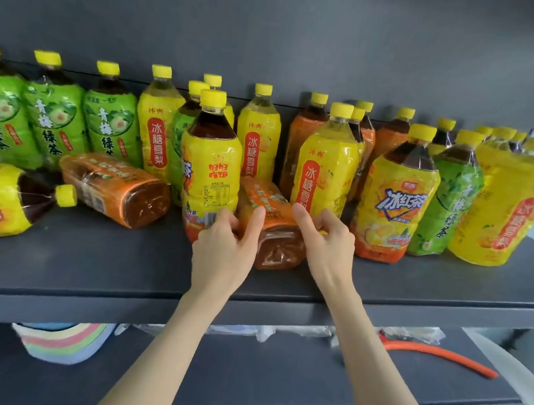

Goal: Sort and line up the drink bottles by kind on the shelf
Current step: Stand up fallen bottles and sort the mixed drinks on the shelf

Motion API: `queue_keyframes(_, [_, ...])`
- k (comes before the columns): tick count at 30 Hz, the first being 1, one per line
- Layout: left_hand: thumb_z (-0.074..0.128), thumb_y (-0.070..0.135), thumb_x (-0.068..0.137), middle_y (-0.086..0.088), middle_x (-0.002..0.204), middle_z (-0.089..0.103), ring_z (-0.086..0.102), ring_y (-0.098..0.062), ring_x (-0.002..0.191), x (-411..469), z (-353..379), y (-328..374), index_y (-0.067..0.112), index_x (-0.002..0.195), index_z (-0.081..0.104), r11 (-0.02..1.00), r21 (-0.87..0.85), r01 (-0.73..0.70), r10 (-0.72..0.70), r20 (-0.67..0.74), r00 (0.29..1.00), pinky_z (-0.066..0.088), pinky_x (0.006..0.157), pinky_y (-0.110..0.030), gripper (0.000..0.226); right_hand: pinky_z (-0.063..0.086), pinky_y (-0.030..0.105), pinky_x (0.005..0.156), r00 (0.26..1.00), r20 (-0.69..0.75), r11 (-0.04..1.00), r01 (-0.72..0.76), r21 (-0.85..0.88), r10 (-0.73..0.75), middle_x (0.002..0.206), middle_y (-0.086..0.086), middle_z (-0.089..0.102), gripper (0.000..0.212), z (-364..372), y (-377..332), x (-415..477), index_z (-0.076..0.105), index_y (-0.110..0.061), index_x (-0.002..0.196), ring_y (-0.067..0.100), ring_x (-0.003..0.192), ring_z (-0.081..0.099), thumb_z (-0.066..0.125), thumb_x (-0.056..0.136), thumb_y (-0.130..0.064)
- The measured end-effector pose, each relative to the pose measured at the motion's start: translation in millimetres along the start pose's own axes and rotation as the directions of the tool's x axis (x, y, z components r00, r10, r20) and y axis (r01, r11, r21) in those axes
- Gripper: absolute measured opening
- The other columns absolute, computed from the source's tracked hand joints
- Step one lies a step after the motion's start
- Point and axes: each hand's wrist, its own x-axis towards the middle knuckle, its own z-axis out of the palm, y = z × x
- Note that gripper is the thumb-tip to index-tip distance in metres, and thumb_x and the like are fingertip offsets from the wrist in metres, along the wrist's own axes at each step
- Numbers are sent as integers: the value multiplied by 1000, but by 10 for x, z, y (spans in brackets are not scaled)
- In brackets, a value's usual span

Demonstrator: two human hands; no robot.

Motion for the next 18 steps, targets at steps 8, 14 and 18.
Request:
queue_keyframes(8, [30, 67, 88, -4, 102, 63, 54, -20, 88, -7, -64, 86, 11, 104, 55, 996, 55, 69, -78, 188, 979, 41, 75, -29, 64, 50, 43, 96, 934, 333, 962, -199, 185, 129, 91, -4, 75, 34, -31, 24, 47, 72, -34, 72, 18, 94, 69, 59, 80, -64])
queue_keyframes(14, [42, 61, 88, 9, 88, 59, 58, -5, 81, -128, -116, 39, 17, 99, 51, 982, -172, 71, -37, 194, 980, 46, 67, -22, 46, 54, 36, 88, 915, 403, 910, -148, 387, -22, 93, 1, 76, 18, -101, 14, 2, 74, -22, 91, 17, 92, 71, 59, 93, -33])
queue_keyframes(18, [52, 50, 88, 18, 97, 57, 58, 4, 88, -140, -123, -5, 24, 111, 47, 951, -308, 26, 52, 243, 969, 47, 65, -6, 35, 55, 31, 86, 910, 395, 859, -97, 502, -128, 106, 3, 74, 19, -124, 37, -14, 68, -21, 109, 19, 100, 69, 59, 93, -18])
